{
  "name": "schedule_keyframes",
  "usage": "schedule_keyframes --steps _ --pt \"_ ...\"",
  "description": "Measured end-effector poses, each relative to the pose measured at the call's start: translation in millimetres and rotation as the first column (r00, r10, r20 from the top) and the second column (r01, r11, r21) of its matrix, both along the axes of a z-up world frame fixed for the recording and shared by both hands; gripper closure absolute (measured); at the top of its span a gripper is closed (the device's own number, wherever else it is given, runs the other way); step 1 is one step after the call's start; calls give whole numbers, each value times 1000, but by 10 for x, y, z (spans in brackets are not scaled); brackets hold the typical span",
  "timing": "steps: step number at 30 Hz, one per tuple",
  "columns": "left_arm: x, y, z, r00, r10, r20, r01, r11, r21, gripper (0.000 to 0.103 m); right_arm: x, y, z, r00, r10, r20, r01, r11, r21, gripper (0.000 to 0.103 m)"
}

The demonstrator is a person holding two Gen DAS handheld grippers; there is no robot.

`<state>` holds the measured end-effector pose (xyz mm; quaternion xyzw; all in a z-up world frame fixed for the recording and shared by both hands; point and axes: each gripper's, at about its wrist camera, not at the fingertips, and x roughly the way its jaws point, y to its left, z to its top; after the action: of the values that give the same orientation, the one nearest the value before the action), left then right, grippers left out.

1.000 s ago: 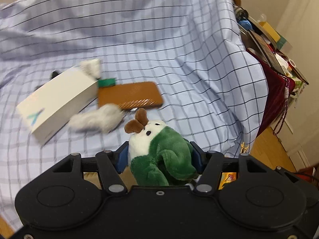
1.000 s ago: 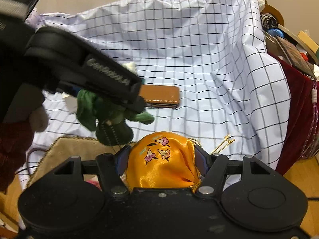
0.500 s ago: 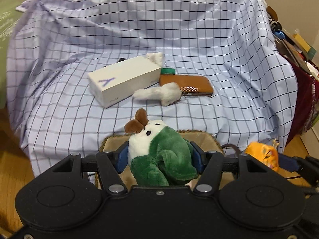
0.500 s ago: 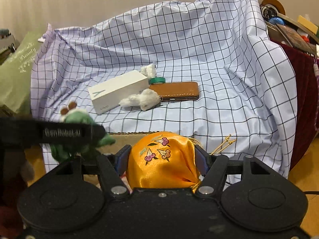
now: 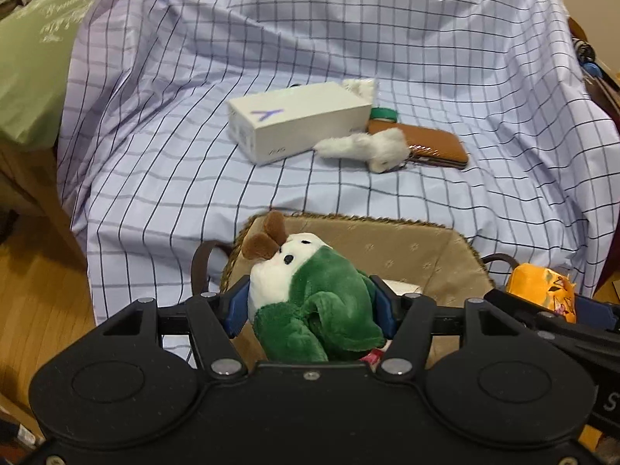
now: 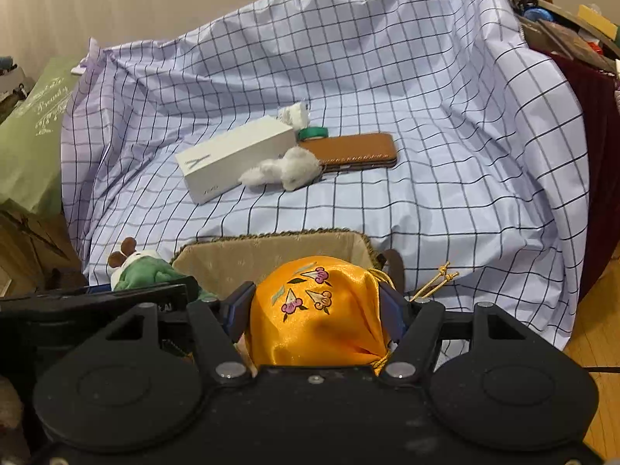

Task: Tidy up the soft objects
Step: 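Open the left gripper to drop the green plush while the right releases the orange pouch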

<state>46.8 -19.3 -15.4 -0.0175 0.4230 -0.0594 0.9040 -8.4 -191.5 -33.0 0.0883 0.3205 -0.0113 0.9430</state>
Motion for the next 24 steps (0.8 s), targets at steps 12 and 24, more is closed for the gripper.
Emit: schedule_keyframes --steps 12,24 --pt "-16 14 -125 999 40 -16 -40 999 11 40 50 -15 -66 999 -3 -41 4 1000 25 37" --pt "-54 54 -119 998 58 -11 -57 998 10 30 93 -10 -101 998 -1 -68 3 1000 26 37"
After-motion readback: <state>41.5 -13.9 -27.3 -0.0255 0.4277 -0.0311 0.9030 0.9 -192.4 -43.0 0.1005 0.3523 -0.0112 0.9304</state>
